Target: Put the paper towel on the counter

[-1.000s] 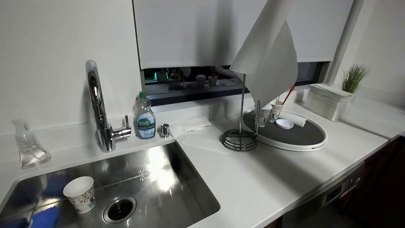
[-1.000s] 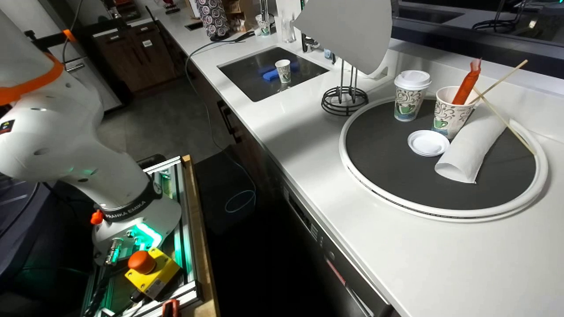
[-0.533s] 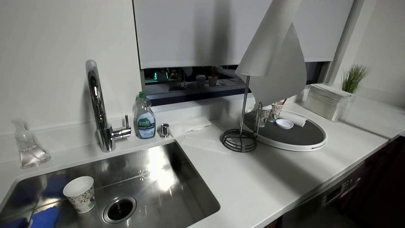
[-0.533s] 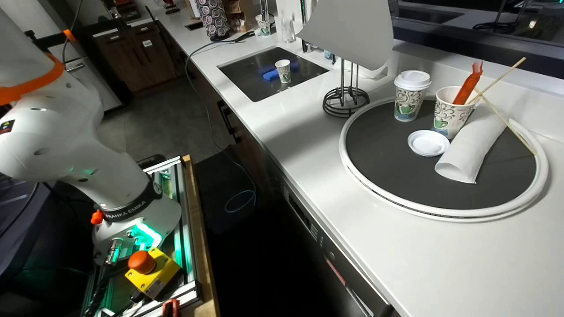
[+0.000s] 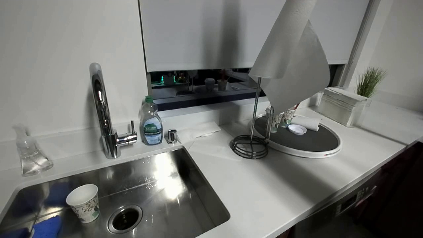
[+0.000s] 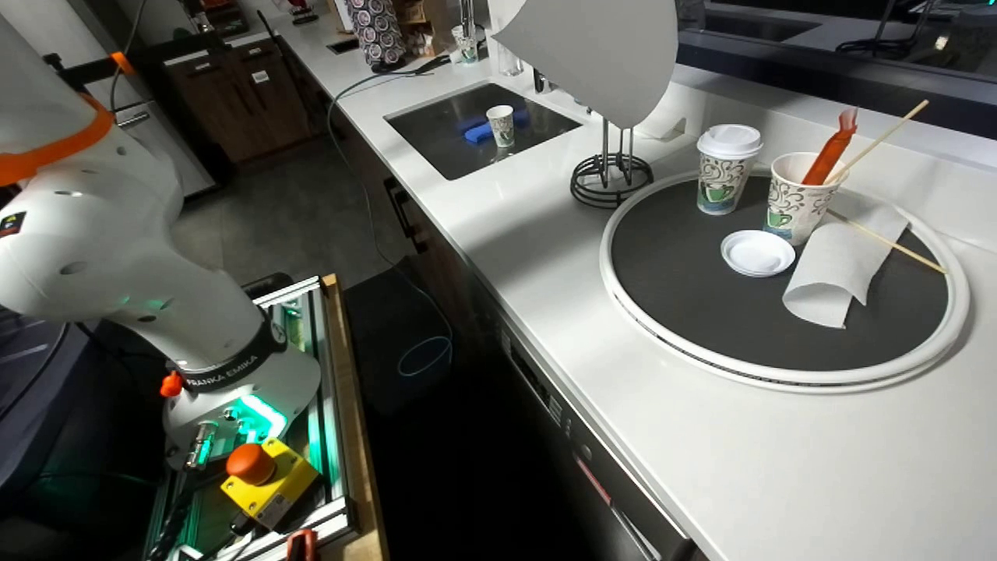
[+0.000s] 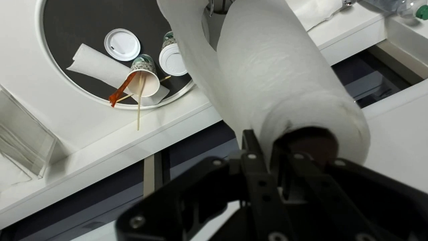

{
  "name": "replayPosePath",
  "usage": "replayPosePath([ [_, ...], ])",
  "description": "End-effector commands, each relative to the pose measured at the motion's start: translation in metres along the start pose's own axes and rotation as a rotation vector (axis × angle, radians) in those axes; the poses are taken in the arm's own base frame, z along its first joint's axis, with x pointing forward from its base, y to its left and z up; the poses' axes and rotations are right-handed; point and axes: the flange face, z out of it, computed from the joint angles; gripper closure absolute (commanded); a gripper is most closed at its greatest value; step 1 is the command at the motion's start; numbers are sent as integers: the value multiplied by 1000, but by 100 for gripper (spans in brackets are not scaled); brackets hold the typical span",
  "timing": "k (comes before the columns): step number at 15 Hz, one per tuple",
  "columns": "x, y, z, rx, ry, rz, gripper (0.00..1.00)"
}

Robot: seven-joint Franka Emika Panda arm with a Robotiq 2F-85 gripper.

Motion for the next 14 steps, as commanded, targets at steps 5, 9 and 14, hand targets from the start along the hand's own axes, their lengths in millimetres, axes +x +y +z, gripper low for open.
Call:
replayPosePath([
  [5,11,-7,16,26,-30,14,97],
  [9,14,-15,33,18,-52,11,97],
  [14,10,-22,63,-11,-106,-3,97],
])
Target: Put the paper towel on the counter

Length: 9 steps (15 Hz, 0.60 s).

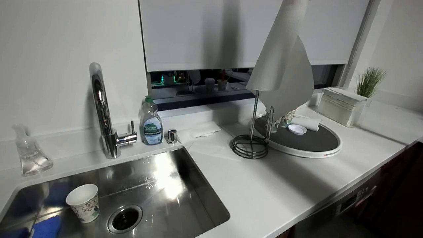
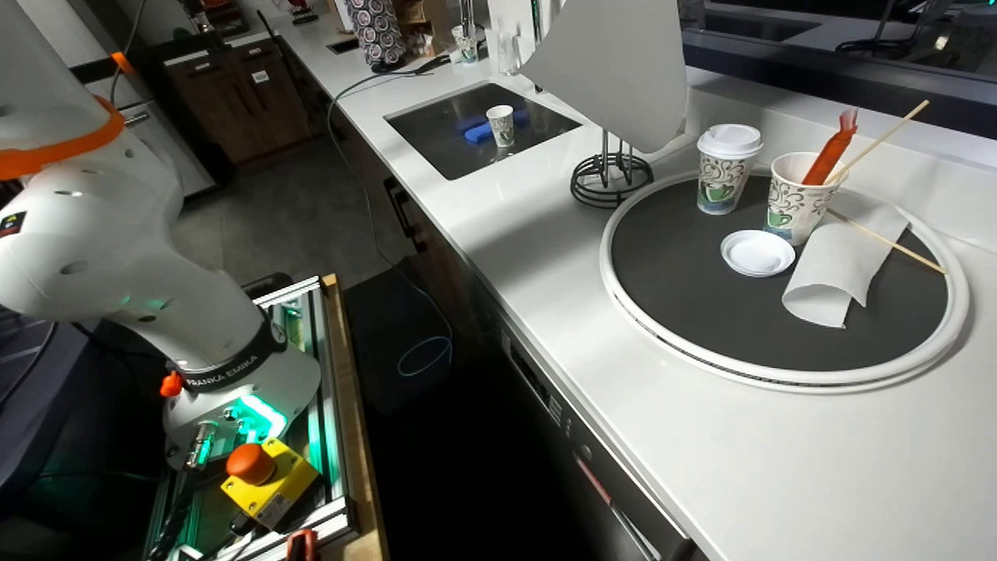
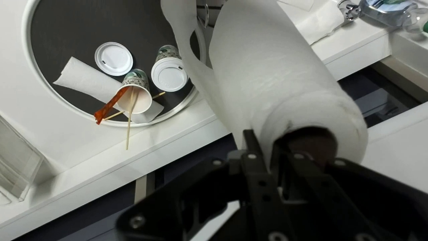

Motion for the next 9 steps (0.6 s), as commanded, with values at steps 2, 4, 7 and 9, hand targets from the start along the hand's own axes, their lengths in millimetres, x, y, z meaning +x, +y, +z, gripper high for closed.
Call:
replayPosePath([
  [2,-1,-11,19,-12,-44,3,97],
  [4,-1,-13,27,-23,-54,3,97],
  [7,0,-17,30,-19,-53,8,62],
  [9,-1,-19,26,-13,-49,10,48],
])
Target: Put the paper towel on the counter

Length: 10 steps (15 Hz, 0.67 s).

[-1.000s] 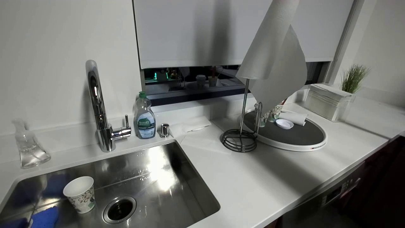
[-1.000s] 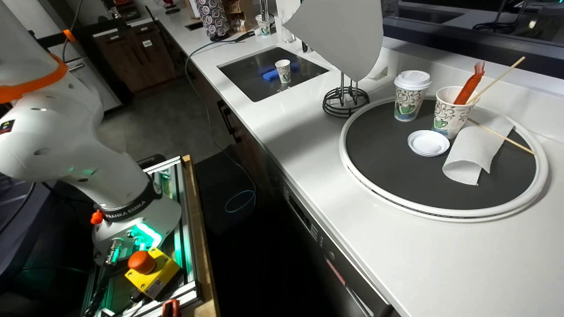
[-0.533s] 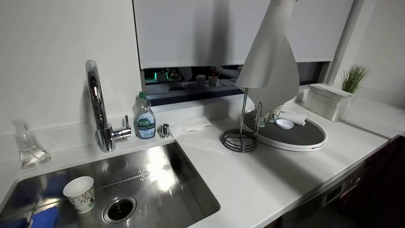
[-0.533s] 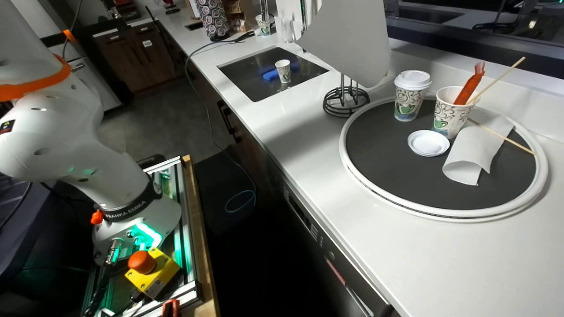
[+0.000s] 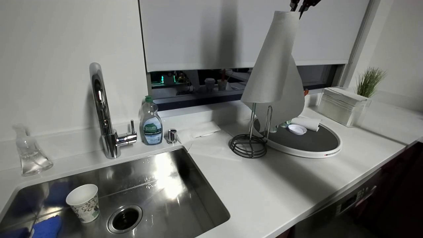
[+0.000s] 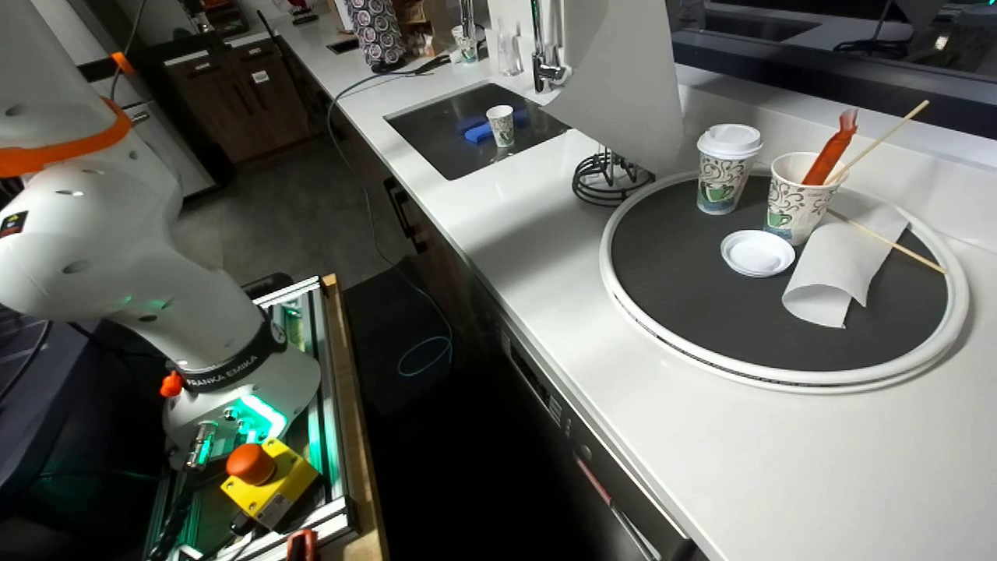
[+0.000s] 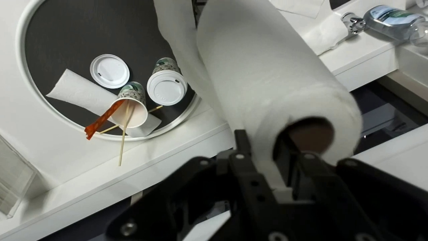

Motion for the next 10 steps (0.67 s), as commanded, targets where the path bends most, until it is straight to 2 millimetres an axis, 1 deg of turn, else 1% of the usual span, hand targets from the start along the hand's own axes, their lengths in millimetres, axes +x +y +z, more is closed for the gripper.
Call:
replayPosePath([
  [1,-5,-7,-10,7,5,14,42],
  [3,-7,-7,-22,15,16,10,26],
  [6,-10,-5,-45,35,55,6,4],
  [7,-11,-5,-51,40,64,8,1],
  [10,-13,-4,-62,44,81,10,0],
])
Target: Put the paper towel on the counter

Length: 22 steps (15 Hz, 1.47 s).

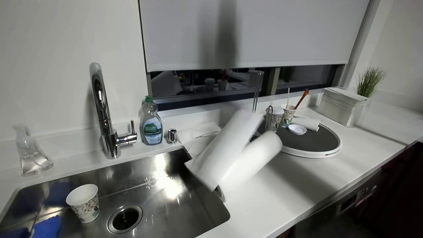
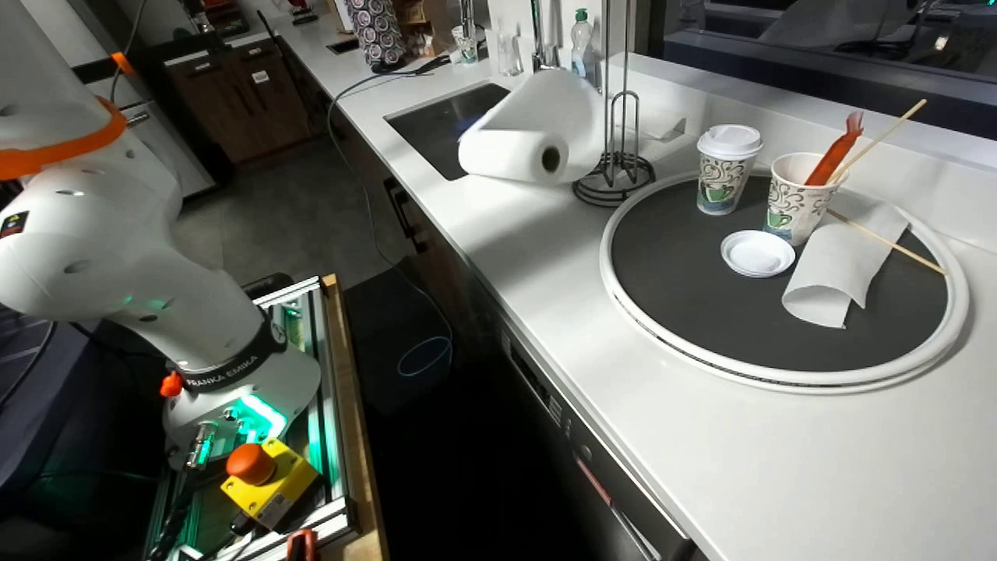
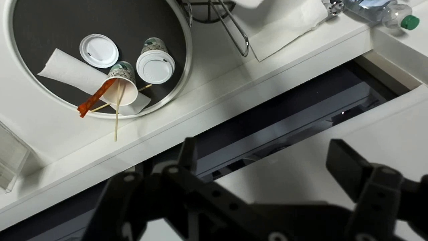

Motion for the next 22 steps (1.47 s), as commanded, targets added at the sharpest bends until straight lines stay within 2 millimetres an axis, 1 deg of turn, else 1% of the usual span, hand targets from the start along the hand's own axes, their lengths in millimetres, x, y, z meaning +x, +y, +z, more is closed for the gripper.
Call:
replayPosePath([
  [1,-5,1,-11,-13,1,16,0],
  [4,-11,3,-11,-70,-12,-11,0],
  [6,-21,6,-1,-116,-74,-56,0],
  [9,-45,14,28,-112,-259,-111,0],
  [11,-60,27,48,-109,-373,-125,0],
  [12,-66,35,59,-123,-431,-121,0],
  [13,-60,46,61,-143,-444,-68,0],
  [14,-52,26,58,-140,-385,-100,0],
  [16,-51,39,66,-152,-415,-76,0],
  [18,-50,43,65,-151,-418,-66,0],
  [19,-60,38,73,-167,-450,-120,0],
  [20,-71,35,79,-145,-483,-150,0],
  [22,-87,33,89,-117,-534,-177,0],
])
